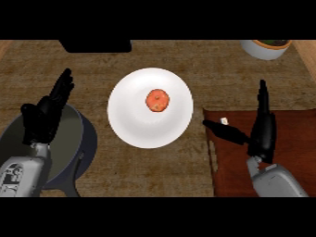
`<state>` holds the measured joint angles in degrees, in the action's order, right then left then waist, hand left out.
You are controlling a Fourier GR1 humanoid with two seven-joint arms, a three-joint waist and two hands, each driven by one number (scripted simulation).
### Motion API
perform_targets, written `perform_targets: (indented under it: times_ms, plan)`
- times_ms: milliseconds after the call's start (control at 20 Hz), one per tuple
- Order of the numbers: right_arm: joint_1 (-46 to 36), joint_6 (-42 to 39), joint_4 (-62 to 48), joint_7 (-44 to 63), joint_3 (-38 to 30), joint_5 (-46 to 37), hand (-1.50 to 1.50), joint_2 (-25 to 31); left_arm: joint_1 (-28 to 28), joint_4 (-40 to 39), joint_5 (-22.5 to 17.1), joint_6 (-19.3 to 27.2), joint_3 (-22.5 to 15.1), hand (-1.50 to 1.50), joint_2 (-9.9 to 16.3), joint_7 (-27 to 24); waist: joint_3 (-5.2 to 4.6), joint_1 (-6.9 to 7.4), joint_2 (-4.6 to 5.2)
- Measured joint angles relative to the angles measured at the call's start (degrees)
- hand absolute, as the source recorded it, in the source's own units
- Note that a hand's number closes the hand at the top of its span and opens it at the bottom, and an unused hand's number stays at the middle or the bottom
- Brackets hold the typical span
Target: Pick the squash from the tray and place it in the plate
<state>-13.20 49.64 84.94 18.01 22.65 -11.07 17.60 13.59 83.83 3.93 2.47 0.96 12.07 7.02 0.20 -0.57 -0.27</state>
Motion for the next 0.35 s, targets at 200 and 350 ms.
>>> perform_targets:
  times_ms: [200,350]
  plan:
    - [6.63,-4.19,3.82,-5.88,-3.75,4.37,-1.50,2.28,0.23,-1.41,0.36,-0.34,0.18,0.00,-0.37,-1.58,0.10,0.14,-0.02]
    - [8.64,-6.93,3.60,-9.83,-6.91,6.10,-1.50,1.87,1.09,-1.32,0.71,-0.54,0.30,0.00,-0.63,-0.83,0.12,0.32,0.00]
